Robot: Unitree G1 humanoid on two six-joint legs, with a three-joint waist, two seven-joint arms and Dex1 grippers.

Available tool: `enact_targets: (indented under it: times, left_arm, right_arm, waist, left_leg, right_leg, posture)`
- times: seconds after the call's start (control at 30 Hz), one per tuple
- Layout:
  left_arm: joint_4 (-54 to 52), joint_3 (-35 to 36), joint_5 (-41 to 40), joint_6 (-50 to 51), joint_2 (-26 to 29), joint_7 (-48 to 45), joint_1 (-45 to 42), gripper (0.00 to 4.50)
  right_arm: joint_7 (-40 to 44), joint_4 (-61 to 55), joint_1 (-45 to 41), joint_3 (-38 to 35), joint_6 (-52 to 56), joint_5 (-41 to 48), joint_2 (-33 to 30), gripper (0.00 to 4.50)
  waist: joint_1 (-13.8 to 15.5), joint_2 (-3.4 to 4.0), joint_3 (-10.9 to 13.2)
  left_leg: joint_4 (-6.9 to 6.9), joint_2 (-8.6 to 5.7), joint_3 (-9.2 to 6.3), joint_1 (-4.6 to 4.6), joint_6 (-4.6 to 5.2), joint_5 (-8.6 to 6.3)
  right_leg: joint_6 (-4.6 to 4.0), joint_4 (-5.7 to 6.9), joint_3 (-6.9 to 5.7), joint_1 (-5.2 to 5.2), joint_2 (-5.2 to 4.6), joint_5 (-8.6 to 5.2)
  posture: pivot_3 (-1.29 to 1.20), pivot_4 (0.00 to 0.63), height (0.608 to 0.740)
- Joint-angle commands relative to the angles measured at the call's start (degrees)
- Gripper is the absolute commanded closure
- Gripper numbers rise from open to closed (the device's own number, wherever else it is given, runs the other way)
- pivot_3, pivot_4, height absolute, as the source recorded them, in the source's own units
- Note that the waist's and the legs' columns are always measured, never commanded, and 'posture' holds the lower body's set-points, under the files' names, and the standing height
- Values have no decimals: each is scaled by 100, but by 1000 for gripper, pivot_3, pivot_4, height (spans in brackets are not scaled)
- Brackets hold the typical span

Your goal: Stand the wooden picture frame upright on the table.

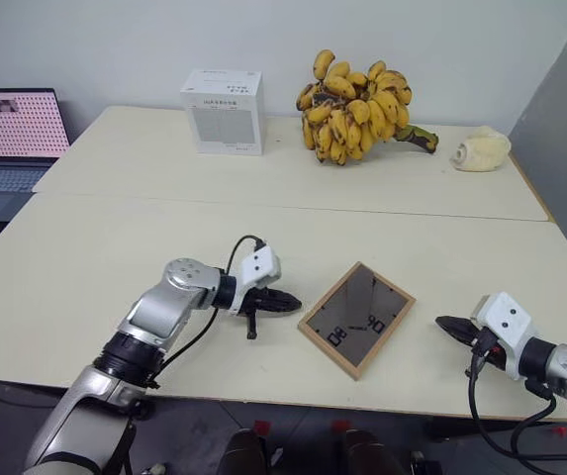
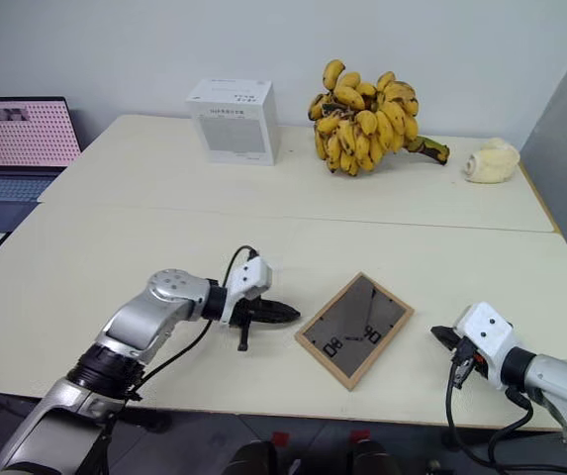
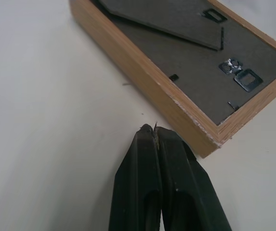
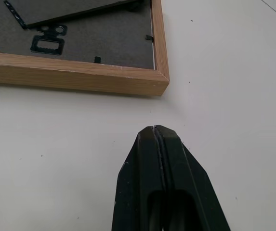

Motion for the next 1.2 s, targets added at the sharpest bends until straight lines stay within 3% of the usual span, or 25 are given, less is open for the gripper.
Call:
enact_targets:
  times: [0.03,0.77,1.03,1.17,1.2]
  left_arm:
    - [74,-155,258,-174,-43,-158,-193,4431]
    - [-1208,-26,150,747,-99,-135,197,4431]
    - [-1620,489,-16,1435,11,512,612,4431]
    - [-1882,913,-231,2175,235,814,798,4431]
    - [-2021,1238,-513,2767,313,872,818,4431]
  right_arm:
    - [-167,228,-269,136,-206,-186,154,4500]
    - [-138,2432,-2599,1555,-979,-926,1179,4500]
    - [-98,2567,-2734,1559,-1069,-1039,1107,4500]
    - [50,2458,-2582,1438,-1066,-1047,880,4500]
    - [132,2427,-2495,1369,-1084,-1050,732,4500]
  waist:
    - [-3,1,0]
    - [-86,6,0]
    - [-99,6,0]
    - [-112,6,1]
    - [-121,6,1]
  left_leg:
    - [1,0,0,1,1,1]
    - [73,0,-2,4,4,2]
    - [72,0,-6,0,4,2]
    - [73,0,-7,1,5,2]
    - [73,0,-7,1,5,2]
  right_leg:
    - [0,3,0,0,0,0]
    - [6,77,8,-1,6,2]
    - [5,76,5,-3,6,2]
    - [5,78,5,-3,6,2]
    - [5,78,4,-4,6,2]
  posture:
    - [0,150,740]
    - [0,150,740]
    - [0,150,740]
    - [0,150,740]
    - [0,150,740]
